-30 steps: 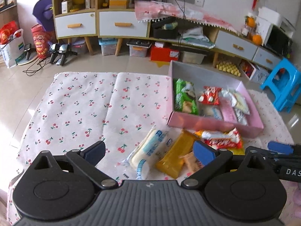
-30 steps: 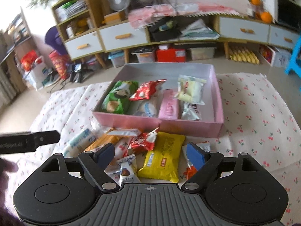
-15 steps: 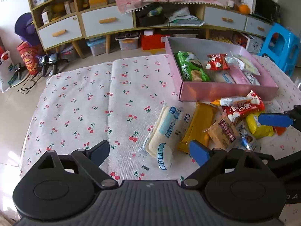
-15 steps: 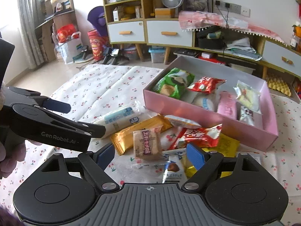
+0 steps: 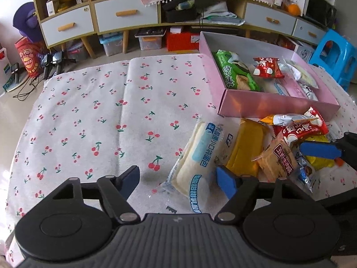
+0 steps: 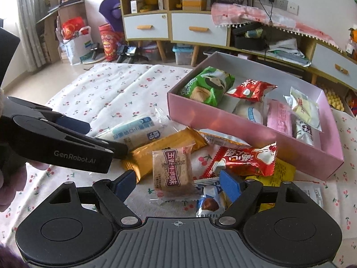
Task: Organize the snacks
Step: 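Grasp the white bread roll with left tool while right tool grasps brown biscuit pack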
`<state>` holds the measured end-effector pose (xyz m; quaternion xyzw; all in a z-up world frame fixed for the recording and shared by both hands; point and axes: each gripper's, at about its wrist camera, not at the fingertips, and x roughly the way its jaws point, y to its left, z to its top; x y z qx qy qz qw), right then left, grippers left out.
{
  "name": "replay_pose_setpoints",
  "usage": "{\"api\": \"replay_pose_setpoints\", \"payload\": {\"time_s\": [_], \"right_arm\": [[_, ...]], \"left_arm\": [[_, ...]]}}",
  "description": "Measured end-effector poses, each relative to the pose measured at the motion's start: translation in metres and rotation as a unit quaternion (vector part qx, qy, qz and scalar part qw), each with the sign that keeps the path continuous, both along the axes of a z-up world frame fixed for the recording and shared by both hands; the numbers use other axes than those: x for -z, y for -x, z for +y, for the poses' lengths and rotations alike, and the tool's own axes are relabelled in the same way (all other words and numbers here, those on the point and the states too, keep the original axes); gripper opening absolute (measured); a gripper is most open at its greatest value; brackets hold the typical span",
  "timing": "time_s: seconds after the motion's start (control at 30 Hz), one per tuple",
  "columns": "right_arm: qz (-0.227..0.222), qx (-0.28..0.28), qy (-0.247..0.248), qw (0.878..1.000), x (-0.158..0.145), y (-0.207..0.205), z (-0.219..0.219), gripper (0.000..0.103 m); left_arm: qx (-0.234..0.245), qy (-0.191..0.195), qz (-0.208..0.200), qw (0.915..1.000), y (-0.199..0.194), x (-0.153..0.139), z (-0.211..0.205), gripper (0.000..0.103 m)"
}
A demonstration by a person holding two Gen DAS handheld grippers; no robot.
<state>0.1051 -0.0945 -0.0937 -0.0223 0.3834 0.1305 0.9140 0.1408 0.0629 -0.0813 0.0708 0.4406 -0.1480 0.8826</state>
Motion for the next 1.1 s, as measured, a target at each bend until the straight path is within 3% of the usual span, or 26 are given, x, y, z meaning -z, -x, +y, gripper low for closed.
{"api": "replay_pose_setpoints", "payload": {"time_s": [0.17, 0.53, 0.67, 0.8, 1.1], "right_arm": [[-0.002, -0.001, 0.008, 1.0, 0.0033, -0.002, 0.0034, 0.077], [-0.001, -0.001, 0.019, 1.0, 0.0023, -0.0038, 0.0056, 0.038], [0.004, -0.004, 0.017, 1.0, 0.0011, -0.0039, 0.0061, 0.037], [0.007, -0.007, 0.016, 1.0, 0.0006, -0.0043, 0.0049, 0.036], [0.015, -0.01, 0.007, 1.0, -0.0038, -0.0038, 0.0032, 0.036]], "left_arm": [[-0.001, 0.007, 0.005, 1.0, -0.0035, 0.0004, 0.0017, 0.062], [-0.032, -0.022, -0.008, 0.9992, -0.0038, -0.0022, 0.0011, 0.056], [-0.04, -0.006, 0.004, 0.9992, -0.007, -0.0007, 0.0072, 0.058], [-0.033, -0.015, 0.005, 0.9993, -0.006, 0.001, 0.0054, 0.06], [-0.056, 0.002, 0.021, 0.9982, -0.008, -0.0044, 0.007, 0.04]]}}
